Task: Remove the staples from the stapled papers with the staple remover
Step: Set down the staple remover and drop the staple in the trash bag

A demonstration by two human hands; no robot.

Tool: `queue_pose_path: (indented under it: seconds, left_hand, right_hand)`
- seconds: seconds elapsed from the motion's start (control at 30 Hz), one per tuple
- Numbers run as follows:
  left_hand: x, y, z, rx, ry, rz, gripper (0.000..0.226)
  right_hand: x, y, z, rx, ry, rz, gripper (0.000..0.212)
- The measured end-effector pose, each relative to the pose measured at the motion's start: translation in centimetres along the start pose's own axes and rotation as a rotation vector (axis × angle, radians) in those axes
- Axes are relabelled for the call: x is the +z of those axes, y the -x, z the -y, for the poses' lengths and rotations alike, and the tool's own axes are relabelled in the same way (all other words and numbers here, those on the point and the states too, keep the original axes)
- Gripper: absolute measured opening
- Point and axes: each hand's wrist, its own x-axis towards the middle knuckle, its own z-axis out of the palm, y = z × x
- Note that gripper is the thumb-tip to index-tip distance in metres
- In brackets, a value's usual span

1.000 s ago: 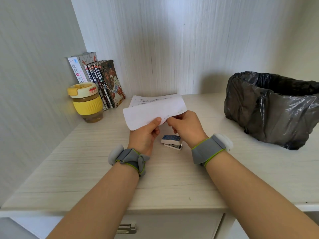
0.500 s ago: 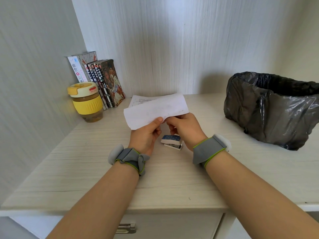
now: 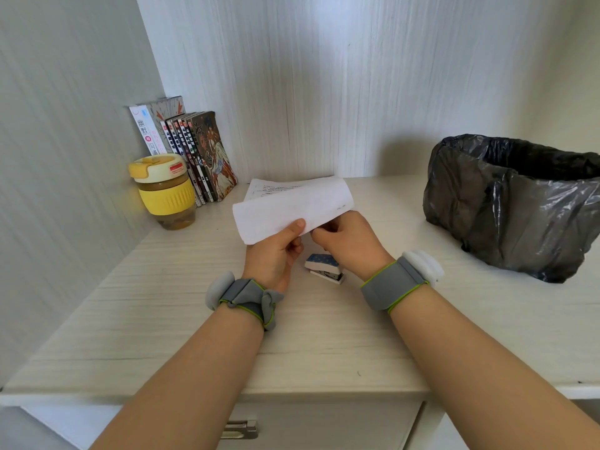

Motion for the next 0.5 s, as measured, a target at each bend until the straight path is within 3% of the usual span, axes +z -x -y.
queue_pose_path:
  seconds: [0.27, 0.5]
  left_hand:
    - [-0.4, -0.6, 0.0, 0.009, -0.003, -0.180, 0.021]
    - [-0.7, -0.9, 0.3, -0.023, -0.139, -0.275, 0.020]
  right_hand:
    - [-1.1, -1.0, -0.5, 0.129, 0.112, -0.220, 0.013]
    - [-1.8, -1.3, -0.4, 0.131, 0.079, -0.416, 0.013]
